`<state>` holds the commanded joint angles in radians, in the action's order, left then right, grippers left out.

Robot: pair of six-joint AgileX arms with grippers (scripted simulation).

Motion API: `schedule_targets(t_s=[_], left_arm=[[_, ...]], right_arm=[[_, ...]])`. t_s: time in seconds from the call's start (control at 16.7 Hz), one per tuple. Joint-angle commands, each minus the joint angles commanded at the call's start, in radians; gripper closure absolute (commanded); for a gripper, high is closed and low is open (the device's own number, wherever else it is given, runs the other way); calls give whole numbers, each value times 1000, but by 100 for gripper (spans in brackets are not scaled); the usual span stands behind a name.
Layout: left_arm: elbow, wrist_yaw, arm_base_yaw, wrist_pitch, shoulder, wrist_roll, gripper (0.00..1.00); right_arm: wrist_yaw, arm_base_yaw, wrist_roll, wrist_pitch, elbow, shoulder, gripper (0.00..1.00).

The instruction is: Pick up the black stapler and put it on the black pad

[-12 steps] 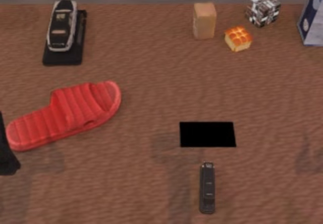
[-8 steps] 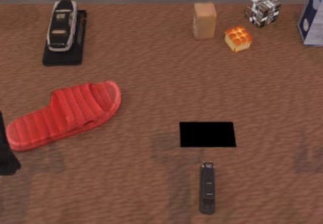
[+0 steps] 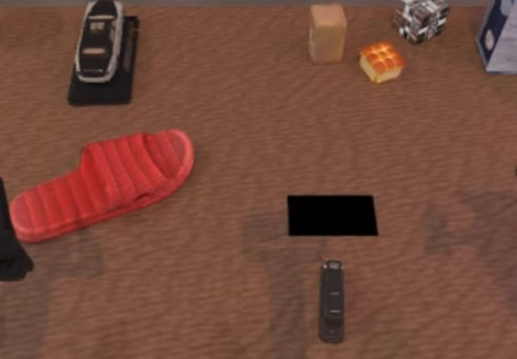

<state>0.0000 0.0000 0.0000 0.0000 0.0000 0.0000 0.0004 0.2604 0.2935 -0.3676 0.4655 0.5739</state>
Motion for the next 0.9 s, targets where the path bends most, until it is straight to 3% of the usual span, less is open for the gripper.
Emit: schedule_targets(t_s=[0.54,0.9], left_arm=[[0,0,0,0,0,0,0],[0,0,0,0,0,0,0]], right_arm=[[-6,362,399,-524,620,869,0],[-6,519,570,-732,905,1218,0]])
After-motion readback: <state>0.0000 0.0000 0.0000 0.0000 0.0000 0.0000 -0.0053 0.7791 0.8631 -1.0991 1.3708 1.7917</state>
